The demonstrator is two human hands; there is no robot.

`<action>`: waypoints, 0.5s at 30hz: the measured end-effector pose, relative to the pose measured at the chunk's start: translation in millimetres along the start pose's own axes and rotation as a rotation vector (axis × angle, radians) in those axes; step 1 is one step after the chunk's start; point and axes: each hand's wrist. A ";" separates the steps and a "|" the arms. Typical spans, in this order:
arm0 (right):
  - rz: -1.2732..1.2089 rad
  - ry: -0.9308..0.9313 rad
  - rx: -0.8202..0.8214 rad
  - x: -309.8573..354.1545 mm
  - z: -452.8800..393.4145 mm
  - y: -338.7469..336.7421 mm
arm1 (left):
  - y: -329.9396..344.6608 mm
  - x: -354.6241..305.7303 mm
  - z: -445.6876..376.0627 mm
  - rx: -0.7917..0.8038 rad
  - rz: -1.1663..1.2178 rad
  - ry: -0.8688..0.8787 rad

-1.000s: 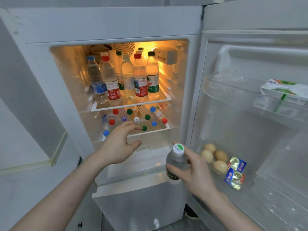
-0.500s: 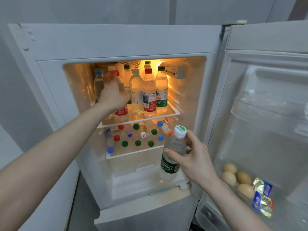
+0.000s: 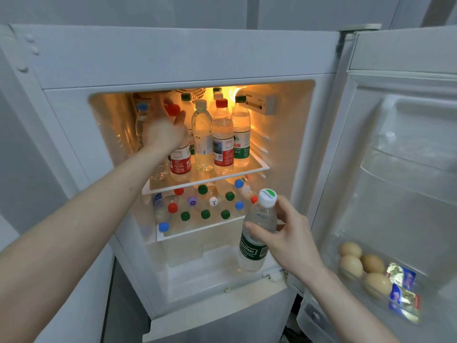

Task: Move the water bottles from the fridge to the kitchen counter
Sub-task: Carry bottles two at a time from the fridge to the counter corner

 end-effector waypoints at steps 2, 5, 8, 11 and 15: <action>-0.012 0.011 0.005 -1.4 2.4 -0.4 | 0.0 1.0 -0.6 0.021 0.024 0.000; -0.034 0.012 0.033 -3.5 7.3 -5.0 | 2.6 3.1 6.6 0.046 -0.015 0.027; -0.060 0.007 0.056 -3.4 10.0 -12.5 | 0.3 -0.2 23.6 0.065 0.023 0.086; -0.089 -0.029 0.076 -4.7 9.8 -25.8 | -9.7 -3.4 51.1 0.043 0.065 0.129; -0.116 -0.077 0.108 -8.6 11.4 -43.0 | -33.7 -7.3 90.2 -0.021 0.179 0.089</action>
Point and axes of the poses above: each hand's wrist, its own z-axis away from the middle knuckle, its own y-axis out of the palm, x = y × z, and after that the axes turned 10 degrees about -y, right-handed
